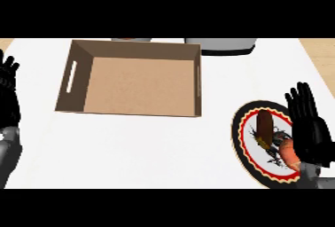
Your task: Pick the squash from the plate and place it in the cardboard box
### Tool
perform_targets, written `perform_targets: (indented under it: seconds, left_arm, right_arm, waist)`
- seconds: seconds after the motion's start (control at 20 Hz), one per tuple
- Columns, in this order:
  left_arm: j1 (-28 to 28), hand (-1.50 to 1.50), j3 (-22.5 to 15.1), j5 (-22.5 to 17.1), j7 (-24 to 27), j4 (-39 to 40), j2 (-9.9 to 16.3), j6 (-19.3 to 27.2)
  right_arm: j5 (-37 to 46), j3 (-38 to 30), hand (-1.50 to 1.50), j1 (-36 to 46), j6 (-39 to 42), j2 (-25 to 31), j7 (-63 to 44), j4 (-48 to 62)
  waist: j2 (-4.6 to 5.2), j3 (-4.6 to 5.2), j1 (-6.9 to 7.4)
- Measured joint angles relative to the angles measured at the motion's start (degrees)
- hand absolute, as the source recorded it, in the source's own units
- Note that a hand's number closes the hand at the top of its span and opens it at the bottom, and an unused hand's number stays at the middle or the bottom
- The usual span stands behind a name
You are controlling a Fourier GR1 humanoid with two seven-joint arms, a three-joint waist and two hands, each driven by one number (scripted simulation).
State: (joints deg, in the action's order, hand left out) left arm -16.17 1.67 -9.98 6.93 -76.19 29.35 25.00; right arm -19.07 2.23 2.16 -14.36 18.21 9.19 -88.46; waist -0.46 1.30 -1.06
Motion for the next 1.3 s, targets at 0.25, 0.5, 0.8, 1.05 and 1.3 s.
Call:
perform_targets:
  seconds: [0.25,0.5,0.8,1.05,1.3]
  left_arm:
    - [4.60,0.00,-5.13,2.09,-1.80,-1.63,-2.12,-2.17]
    - [8.68,0.00,-10.55,3.16,-4.75,-2.20,-3.27,-5.36]
    - [14.20,0.00,-13.14,4.48,-8.00,-7.92,-3.96,-7.18]
    - [15.50,0.00,-12.83,4.60,-8.74,-8.82,-3.72,-7.82]
    - [15.68,0.00,-13.32,5.31,-9.55,-9.67,-4.13,-7.54]
  right_arm:
    - [-1.75,-4.91,-1.50,3.55,3.03,5.03,-0.50,-2.79]
    - [7.27,-8.28,-1.50,2.56,-3.42,11.85,-2.50,1.53]
    - [6.98,-12.84,-1.50,-1.45,-5.40,8.43,3.26,2.93]
    - [12.56,-11.51,-1.50,-7.03,-0.78,17.33,-0.59,0.72]
    - [16.88,-9.59,-1.50,-10.92,7.86,29.23,-8.13,-1.62]
  waist:
    - [0.20,-0.97,0.89]
    - [0.76,-0.90,0.77]
    - [0.44,-1.24,1.00]
    - [0.34,-1.20,0.80]
    - [0.35,-1.13,0.70]
